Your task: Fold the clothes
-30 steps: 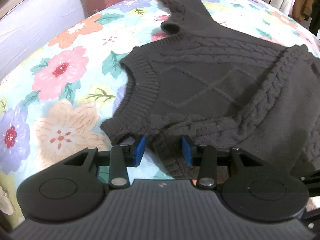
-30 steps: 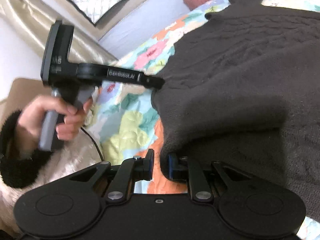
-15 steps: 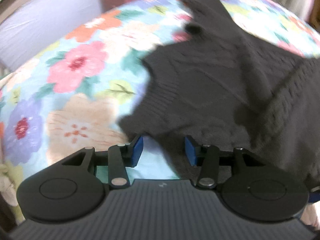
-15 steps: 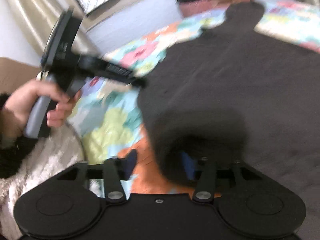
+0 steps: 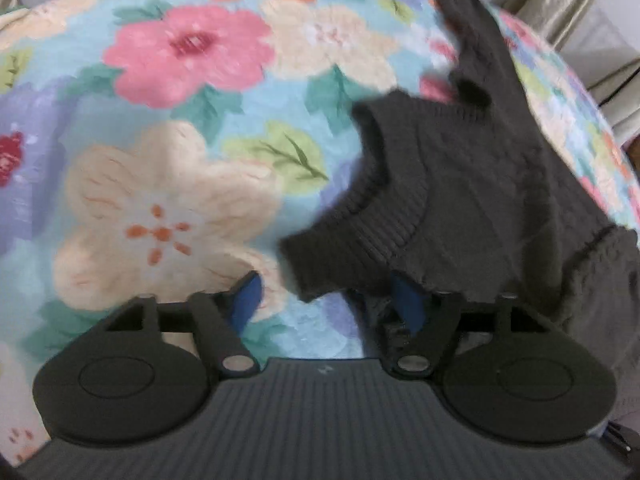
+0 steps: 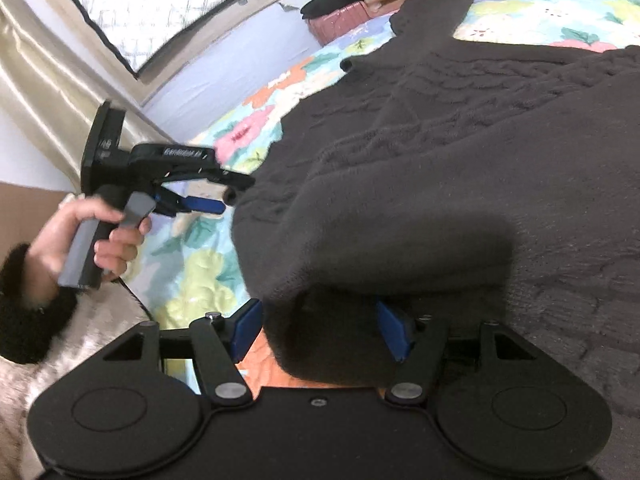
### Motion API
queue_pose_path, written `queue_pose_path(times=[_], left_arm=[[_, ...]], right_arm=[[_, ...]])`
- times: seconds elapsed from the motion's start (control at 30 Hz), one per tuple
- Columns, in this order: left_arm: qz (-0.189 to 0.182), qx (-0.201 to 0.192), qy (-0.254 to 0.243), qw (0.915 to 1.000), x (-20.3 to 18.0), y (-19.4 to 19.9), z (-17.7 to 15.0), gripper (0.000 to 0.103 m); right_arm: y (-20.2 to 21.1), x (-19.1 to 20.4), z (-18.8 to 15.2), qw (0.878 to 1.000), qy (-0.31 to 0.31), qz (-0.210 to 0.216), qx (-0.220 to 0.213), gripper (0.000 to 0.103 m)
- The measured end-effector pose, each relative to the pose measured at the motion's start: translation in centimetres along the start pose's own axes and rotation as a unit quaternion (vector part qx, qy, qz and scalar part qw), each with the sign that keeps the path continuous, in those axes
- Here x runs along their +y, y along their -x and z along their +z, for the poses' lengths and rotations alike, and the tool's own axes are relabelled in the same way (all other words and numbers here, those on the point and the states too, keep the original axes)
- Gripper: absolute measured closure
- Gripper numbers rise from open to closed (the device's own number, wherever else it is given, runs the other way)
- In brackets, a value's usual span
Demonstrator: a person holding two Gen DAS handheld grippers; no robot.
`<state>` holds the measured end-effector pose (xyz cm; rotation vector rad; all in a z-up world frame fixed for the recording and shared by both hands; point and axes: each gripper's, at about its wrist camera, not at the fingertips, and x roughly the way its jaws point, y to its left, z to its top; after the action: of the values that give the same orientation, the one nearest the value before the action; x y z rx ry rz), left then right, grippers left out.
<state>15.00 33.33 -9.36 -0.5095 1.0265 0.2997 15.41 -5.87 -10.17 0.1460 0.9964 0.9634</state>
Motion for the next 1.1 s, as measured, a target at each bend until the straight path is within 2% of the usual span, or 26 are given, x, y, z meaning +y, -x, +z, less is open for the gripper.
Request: queue_pose_path(times=[0.07, 0.1, 0.13, 0.2, 0.23, 0.27, 0.33, 0.37, 0.43, 0.47, 0.53, 0.6, 0.63, 0.73, 0.87, 0.93, 0.97, 1.0, 1.07, 1.1], left_arm=[[0.015, -0.008, -0.009, 0.9998, -1.0, -1.3, 0.4, 0.007], [0.027, -0.012, -0.014, 0.9995, -1.5, -1.8, 0.6, 0.017], [0.037, -0.023, -0.029, 0.9986, -2.1, -1.7, 0.7, 0.031], [0.021, -0.050, -0.059, 0.9968, -3.3, -0.3, 0.4, 0.096], [0.017, -0.068, -0.056, 0.9959, -3.4, 0.6, 0.3, 0.095], [0.040, -0.098, -0.055, 0.9928, -3.4, 1.7, 0.1, 0.095], [0.099, -0.164, -0.048, 0.9803, -2.9, 4.3, -0.3, 0.095], [0.109, -0.180, -0.028, 0.9772, -2.1, 5.4, -0.2, 0.096], [0.146, -0.174, 0.000, 0.9738, -0.2, 5.6, -0.2, 0.103], [0.167, -0.169, 0.013, 0.9713, 0.7, 5.6, -0.1, 0.103], [0.159, -0.140, 0.047, 0.9763, 2.5, 5.0, -0.1, 0.103], [0.108, -0.109, 0.088, 0.9842, 3.8, 4.2, -0.1, 0.103], [0.097, -0.103, 0.089, 0.9859, 3.7, 4.0, 0.0, 0.102], [0.093, -0.108, 0.056, 0.9882, 2.0, 4.1, 0.0, 0.100], [0.044, -0.124, 0.030, 0.9909, 0.4, 5.1, 0.3, 0.080], [0.040, -0.130, 0.012, 0.9907, -0.4, 5.8, 0.3, 0.076], [0.045, -0.129, -0.003, 0.9906, -0.8, 6.1, 0.4, 0.073], [0.052, -0.124, -0.022, 0.9907, -1.3, 6.5, 0.6, 0.066], [0.046, -0.116, -0.066, 0.9900, -1.8, 7.1, 1.6, 0.059], [0.041, -0.113, -0.077, 0.9898, -1.9, 7.4, 2.4, 0.058]], right_arm=[[-0.8, 0.1, -0.5, 1.000, 0.006, -0.004, 0.001, 0.035], [-1.0, -0.1, -0.6, 1.000, 0.003, -0.001, -0.003, 0.034], [-1.1, -0.3, -0.7, 1.000, 0.000, 0.002, -0.007, 0.034], [-0.9, -0.4, -0.6, 1.000, -0.015, 0.007, -0.011, 0.034], [-0.7, -0.4, -0.6, 1.000, -0.018, 0.006, -0.013, 0.034], [-0.5, -0.4, -0.6, 1.000, -0.020, 0.003, -0.016, 0.034], [0.1, -0.4, -0.6, 0.999, -0.015, -0.013, -0.025, 0.034], [0.3, -0.4, -0.7, 0.999, -0.012, -0.020, -0.029, 0.034], [0.8, -0.3, -0.7, 0.999, -0.009, -0.029, -0.032, 0.034], [0.8, -0.4, -0.6, 0.999, -0.008, -0.034, -0.033, 0.034], [0.8, -0.6, -0.6, 0.999, -0.011, -0.041, -0.032, 0.034], [0.5, -0.7, -0.6, 0.999, -0.017, -0.042, -0.028, 0.034], [0.5, -0.7, -0.7, 0.999, -0.017, -0.043, -0.027, 0.034], [0.6, -0.2, -0.6, 0.998, -0.006, -0.050, -0.023, 0.034], [0.9, 0.6, 0.5, 0.998, 0.000, -0.059, -0.018, 0.034], [1.9, 1.0, 1.5, 0.999, -0.008, -0.049, -0.019, 0.034], [2.5, 1.1, 2.9, 0.999, -0.028, -0.037, -0.009, 0.034], [3.2, 1.3, 4.3, 0.999, -0.048, -0.024, 0.000, 0.034], [4.5, 1.7, 7.1, 0.996, -0.083, 0.001, 0.017, 0.034], [5.8, 2.6, 9.0, 0.998, -0.055, 0.013, 0.001, 0.034]])
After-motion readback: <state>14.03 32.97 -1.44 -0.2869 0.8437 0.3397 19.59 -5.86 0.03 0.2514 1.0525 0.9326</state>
